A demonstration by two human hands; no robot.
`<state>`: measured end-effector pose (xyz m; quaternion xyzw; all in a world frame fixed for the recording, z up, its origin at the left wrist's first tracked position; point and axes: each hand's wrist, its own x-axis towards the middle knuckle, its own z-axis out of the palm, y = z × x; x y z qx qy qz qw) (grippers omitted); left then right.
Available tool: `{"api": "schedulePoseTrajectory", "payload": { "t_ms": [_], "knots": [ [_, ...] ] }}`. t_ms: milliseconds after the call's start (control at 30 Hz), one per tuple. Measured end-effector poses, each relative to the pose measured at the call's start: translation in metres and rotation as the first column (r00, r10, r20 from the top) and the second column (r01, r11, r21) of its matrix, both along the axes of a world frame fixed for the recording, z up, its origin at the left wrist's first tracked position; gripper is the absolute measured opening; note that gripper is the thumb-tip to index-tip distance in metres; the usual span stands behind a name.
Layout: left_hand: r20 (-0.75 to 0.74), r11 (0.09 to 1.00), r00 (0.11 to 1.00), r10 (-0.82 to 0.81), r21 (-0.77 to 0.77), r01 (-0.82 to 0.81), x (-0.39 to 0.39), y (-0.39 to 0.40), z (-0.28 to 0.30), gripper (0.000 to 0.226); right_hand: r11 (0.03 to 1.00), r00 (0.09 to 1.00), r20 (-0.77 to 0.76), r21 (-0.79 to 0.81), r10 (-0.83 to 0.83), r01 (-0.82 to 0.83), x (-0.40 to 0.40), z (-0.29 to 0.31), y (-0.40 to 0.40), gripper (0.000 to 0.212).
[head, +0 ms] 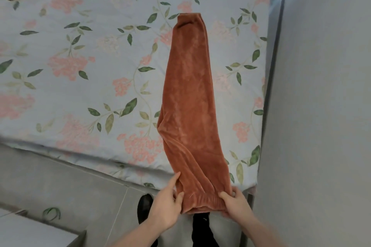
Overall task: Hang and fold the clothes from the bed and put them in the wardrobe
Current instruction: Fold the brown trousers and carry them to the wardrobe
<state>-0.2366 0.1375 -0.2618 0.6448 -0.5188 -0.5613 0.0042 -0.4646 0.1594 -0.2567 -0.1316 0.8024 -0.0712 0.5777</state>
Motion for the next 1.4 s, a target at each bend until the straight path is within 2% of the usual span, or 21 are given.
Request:
{"api": "schedulePoseTrajectory", "payload": {
  "t_ms": [100,200,300,400,533,633,733,833,900,967,1033,1067,1133,1233,1300,1367,1400],
  "knots": [
    [0.03,0.999,0.999,-0.033,-0.037,0.035,-0.017,-0.012,-0.005,0.028,0.997,1.0,-0.024,-0.082,0.006,-0.008,-0.02,-0.009,-0.018,0.061],
    [0.001,0.997,0.997,0.071,-0.015,-0.071,-0.033,-0.025,-0.006,0.028,0.989,0.997,0.069,-0.15,0.016,-0.006,-0.04,-0.004,-0.042,0.075],
    [-0.051,0.98,0.979,0.198,-0.004,-0.198,-0.044,-0.048,0.01,0.034,0.978,0.987,0.124,-0.196,0.099,-0.074,-0.054,0.004,-0.072,0.067],
    [-0.121,0.929,0.921,0.37,0.025,-0.37,-0.048,-0.083,0.028,0.044,0.97,0.966,0.203,-0.217,0.159,-0.114,-0.06,0.017,-0.115,0.039],
    [-0.179,0.876,0.859,0.48,0.048,-0.48,-0.043,-0.134,0.028,0.042,0.99,0.944,0.319,-0.134,0.084,-0.043,-0.054,0.025,-0.175,0.047],
    [-0.207,0.856,0.833,0.514,0.051,-0.515,-0.036,-0.176,0.014,0.021,0.993,0.942,0.337,-0.116,0.01,0.031,-0.046,0.02,-0.221,0.045],
    [-0.186,0.853,0.84,0.509,-0.017,-0.521,-0.031,-0.22,-0.004,0.006,0.987,0.946,0.323,-0.152,-0.007,0.059,-0.04,0.009,-0.265,0.039],
    [-0.182,0.819,0.819,0.544,-0.096,-0.566,-0.029,-0.261,-0.017,0.026,0.976,0.965,0.261,-0.216,0.022,0.036,-0.036,-0.002,-0.304,0.033],
    [-0.168,0.806,0.82,0.546,-0.161,-0.57,-0.032,-0.286,-0.019,0.032,0.965,0.975,0.208,-0.26,0.083,-0.026,-0.032,-0.002,-0.326,0.027],
    [-0.166,0.795,0.821,0.546,-0.206,-0.57,-0.029,-0.316,-0.029,0.027,0.944,0.983,0.129,-0.32,0.128,-0.081,-0.024,-0.009,-0.353,0.027],
    [-0.172,0.8,0.822,0.543,-0.189,-0.569,-0.027,-0.342,-0.04,0.01,0.922,0.99,0.05,-0.372,0.132,-0.104,-0.018,-0.017,-0.374,0.033],
    [-0.175,0.815,0.832,0.527,-0.174,-0.553,-0.027,-0.35,-0.046,0.012,0.914,0.992,0.02,-0.391,0.126,-0.108,-0.015,-0.023,-0.38,0.037],
    [-0.146,0.856,0.865,0.48,-0.14,-0.498,-0.025,-0.355,-0.054,0.035,0.899,0.987,-0.061,-0.407,0.151,-0.163,-0.01,-0.034,-0.383,0.047],
    [-0.065,0.918,0.924,0.377,-0.107,-0.382,-0.018,-0.334,-0.063,0.059,0.878,0.937,-0.142,-0.326,0.319,-0.349,-0.007,-0.051,-0.363,0.064],
    [-0.033,0.945,0.947,0.321,-0.05,-0.322,-0.012,-0.313,-0.074,0.07,0.862,0.903,-0.159,-0.269,0.399,-0.429,-0.006,-0.067,-0.347,0.085],
    [-0.015,0.948,0.949,0.316,0.03,-0.316,-0.007,-0.299,-0.083,0.08,0.861,0.896,-0.187,-0.255,0.403,-0.441,-0.006,-0.082,-0.335,0.1],
    [-0.012,0.941,0.942,0.335,0.058,-0.334,-0.007,-0.296,-0.086,0.084,0.869,0.908,-0.19,-0.27,0.374,-0.414,-0.005,-0.086,-0.334,0.098]
  ]
}}
